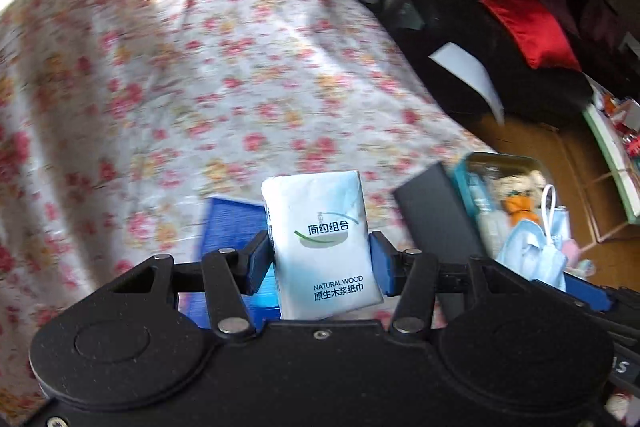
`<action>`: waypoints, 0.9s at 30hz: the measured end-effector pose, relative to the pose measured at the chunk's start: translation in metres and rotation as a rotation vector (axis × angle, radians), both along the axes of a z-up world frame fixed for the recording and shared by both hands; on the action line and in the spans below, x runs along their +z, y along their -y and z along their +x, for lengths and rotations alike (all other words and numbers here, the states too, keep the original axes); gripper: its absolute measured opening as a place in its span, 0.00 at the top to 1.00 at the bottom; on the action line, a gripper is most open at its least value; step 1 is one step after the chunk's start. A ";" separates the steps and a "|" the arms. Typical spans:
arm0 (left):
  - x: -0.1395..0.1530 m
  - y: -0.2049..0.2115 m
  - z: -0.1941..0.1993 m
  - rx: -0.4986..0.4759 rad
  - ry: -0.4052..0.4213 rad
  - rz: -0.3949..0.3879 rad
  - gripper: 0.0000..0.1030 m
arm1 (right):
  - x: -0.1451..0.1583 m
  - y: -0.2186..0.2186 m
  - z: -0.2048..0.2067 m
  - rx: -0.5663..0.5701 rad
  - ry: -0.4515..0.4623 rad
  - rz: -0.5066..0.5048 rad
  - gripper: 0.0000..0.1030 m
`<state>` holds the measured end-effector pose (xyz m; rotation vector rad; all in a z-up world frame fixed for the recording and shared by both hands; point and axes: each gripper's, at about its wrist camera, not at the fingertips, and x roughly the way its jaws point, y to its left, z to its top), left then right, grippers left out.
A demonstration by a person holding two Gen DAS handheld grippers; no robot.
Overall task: Organize soft objects
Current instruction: 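Carry the tissue pack and mask to the gold tray and release them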
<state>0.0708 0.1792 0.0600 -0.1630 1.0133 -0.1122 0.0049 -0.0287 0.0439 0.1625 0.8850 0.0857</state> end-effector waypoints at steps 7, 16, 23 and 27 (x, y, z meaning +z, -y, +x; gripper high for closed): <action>0.008 0.080 0.018 -0.095 0.011 -0.002 0.51 | -0.003 0.053 -0.007 -0.110 0.029 -0.024 0.59; 0.000 0.169 0.048 -0.179 -0.019 -0.023 0.51 | -0.016 0.103 -0.006 -0.168 0.036 -0.043 0.59; -0.018 0.207 0.074 -0.190 -0.063 -0.025 0.50 | -0.025 0.119 0.004 -0.165 0.028 -0.011 0.59; -0.028 0.217 0.085 -0.168 -0.096 -0.033 0.49 | -0.027 0.125 0.010 -0.155 0.037 0.007 0.56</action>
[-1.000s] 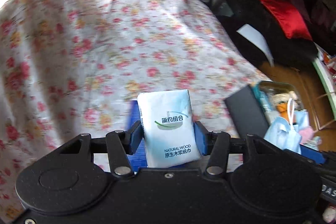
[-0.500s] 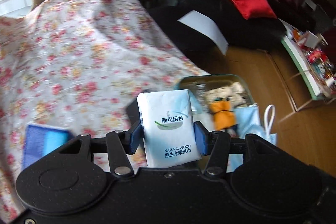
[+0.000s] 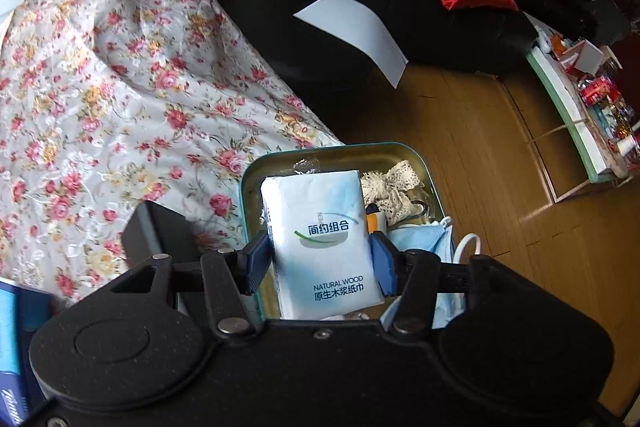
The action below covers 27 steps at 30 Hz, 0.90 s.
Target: Organize soft objects
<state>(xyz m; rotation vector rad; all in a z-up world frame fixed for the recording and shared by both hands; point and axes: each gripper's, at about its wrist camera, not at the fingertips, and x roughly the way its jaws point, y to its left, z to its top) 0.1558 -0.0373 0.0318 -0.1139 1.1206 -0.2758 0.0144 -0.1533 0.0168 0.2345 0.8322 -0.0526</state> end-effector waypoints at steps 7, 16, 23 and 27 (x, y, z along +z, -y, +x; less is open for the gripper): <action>-0.008 0.005 0.006 0.021 0.009 0.019 0.36 | -0.009 0.004 0.009 -0.004 0.002 0.004 0.40; -0.004 0.003 -0.002 0.031 0.015 0.021 0.36 | -0.007 0.011 -0.001 -0.028 -0.002 0.009 0.39; 0.013 -0.006 -0.026 0.049 0.070 0.049 0.28 | 0.000 0.005 -0.018 -0.031 0.006 -0.020 0.35; 0.023 -0.015 -0.047 0.056 0.111 0.088 0.24 | 0.004 -0.002 -0.030 -0.024 0.006 -0.038 0.32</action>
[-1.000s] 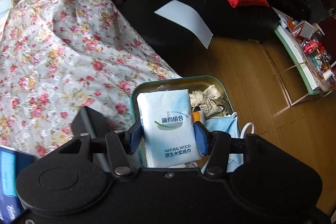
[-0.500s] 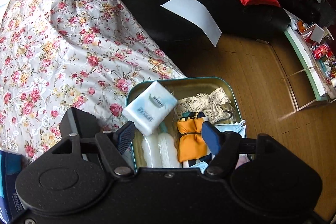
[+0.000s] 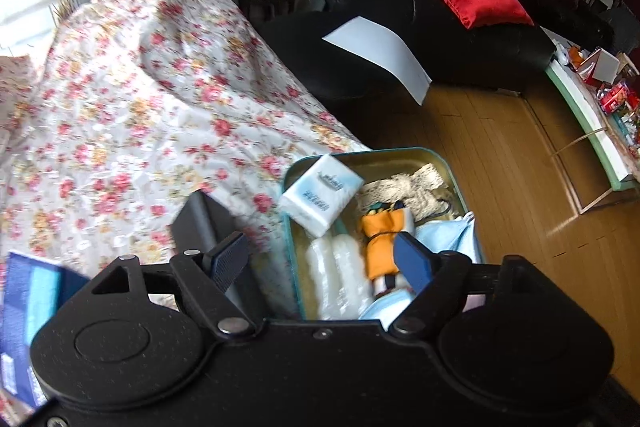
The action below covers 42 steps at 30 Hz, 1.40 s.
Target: Organize soft objects
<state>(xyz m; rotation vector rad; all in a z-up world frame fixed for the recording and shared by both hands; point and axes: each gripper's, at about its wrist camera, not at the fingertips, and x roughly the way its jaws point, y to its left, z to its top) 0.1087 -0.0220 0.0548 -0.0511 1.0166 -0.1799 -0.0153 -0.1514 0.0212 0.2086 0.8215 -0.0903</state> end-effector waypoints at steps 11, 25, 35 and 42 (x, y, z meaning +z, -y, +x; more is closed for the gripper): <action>0.005 -0.036 -0.056 0.076 0.047 0.056 0.12 | 0.002 -0.011 -0.032 -0.001 -0.016 -0.053 0.23; -0.008 -0.055 -0.104 0.108 0.014 0.051 0.12 | 0.006 -0.013 -0.059 -0.039 -0.022 -0.083 0.20; -0.008 -0.059 -0.120 0.112 0.033 0.115 0.12 | 0.004 -0.013 -0.060 -0.047 -0.030 -0.075 0.19; -0.017 -0.056 -0.127 0.105 0.004 0.140 0.12 | 0.003 -0.010 -0.060 -0.050 -0.039 -0.073 0.18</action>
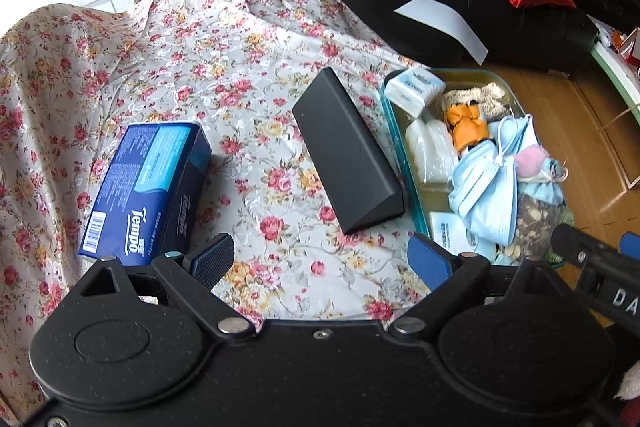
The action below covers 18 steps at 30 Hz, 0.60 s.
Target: Organize soft objects
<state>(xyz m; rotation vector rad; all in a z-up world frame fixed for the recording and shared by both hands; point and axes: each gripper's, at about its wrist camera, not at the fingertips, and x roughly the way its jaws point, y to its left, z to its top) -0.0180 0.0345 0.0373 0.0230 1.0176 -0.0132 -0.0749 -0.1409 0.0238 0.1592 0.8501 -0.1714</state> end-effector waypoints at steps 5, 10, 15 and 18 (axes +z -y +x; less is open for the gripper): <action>-0.002 0.003 -0.003 -0.009 -0.009 0.009 0.12 | -0.001 0.002 0.000 -0.005 -0.005 0.003 0.17; -0.002 0.006 -0.005 -0.017 -0.003 0.034 0.12 | -0.003 0.004 0.001 -0.008 -0.012 0.006 0.16; -0.002 0.007 -0.006 -0.017 -0.004 0.039 0.12 | -0.004 0.005 0.002 -0.008 -0.017 0.007 0.16; -0.002 0.007 -0.007 -0.018 -0.005 0.040 0.12 | -0.004 0.005 0.003 -0.005 -0.019 0.005 0.16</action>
